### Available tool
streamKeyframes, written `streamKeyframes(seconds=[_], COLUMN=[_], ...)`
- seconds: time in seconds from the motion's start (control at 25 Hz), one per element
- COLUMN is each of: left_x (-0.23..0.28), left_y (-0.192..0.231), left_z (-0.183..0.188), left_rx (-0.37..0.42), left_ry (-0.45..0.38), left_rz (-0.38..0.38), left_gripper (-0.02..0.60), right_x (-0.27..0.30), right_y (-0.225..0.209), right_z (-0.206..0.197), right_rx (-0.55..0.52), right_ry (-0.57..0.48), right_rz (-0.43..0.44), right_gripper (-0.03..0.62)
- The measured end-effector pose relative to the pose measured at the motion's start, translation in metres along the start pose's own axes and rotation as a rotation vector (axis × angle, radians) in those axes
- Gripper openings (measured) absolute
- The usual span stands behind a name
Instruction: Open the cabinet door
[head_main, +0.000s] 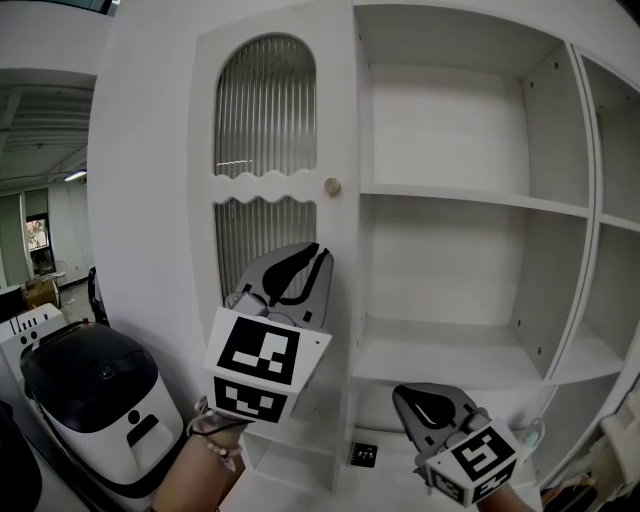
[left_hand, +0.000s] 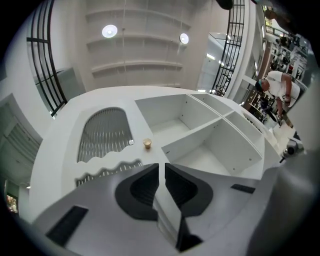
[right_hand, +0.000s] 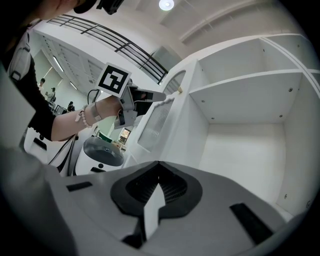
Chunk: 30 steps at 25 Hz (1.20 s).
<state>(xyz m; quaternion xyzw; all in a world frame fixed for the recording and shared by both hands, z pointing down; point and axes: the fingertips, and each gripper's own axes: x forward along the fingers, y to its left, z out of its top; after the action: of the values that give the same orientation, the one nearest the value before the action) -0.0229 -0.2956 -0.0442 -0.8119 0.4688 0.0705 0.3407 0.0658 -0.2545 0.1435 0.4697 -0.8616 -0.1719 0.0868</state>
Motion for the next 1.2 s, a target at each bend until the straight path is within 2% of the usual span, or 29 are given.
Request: streamKeyframes(seconds=[0.08, 0.24, 0.48, 0.72, 0.88, 1.2], left_x=[0.003, 0.014, 0.032, 0.047, 0.058, 0.068], left_y=[0.005, 0.01, 0.017, 0.022, 0.026, 0.035], left_z=[0.007, 0.017, 0.03, 0.042, 0.042, 0.037], left_rx=[-0.007, 0.025, 0.016, 0.043, 0.009, -0.053], left_ry=[-0.017, -0.03, -0.04, -0.03, -0.011, 0.023], left_rz=[0.011, 0.02, 0.015, 0.032, 0.02, 0.027], left_gripper=[0.029, 0.055, 0.12, 0.14, 0.166, 0.167], right_x=[-0.002, -0.002, -0.007, -0.012, -0.015, -0.019], right_y=[-0.002, -0.007, -0.009, -0.012, -0.014, -0.015], right_z=[0.002, 0.0, -0.004, -0.002, -0.004, -0.007], right_rx=[-0.012, -0.025, -0.023, -0.028, -0.025, -0.023], right_ry=[0.011, -0.051, -0.039, -0.042, -0.044, -0.045], right_rz=[-0.013, -0.009, -0.014, -0.017, -0.018, -0.019], right_gripper=[0.0, 0.0, 0.0, 0.0, 0.0, 0.0])
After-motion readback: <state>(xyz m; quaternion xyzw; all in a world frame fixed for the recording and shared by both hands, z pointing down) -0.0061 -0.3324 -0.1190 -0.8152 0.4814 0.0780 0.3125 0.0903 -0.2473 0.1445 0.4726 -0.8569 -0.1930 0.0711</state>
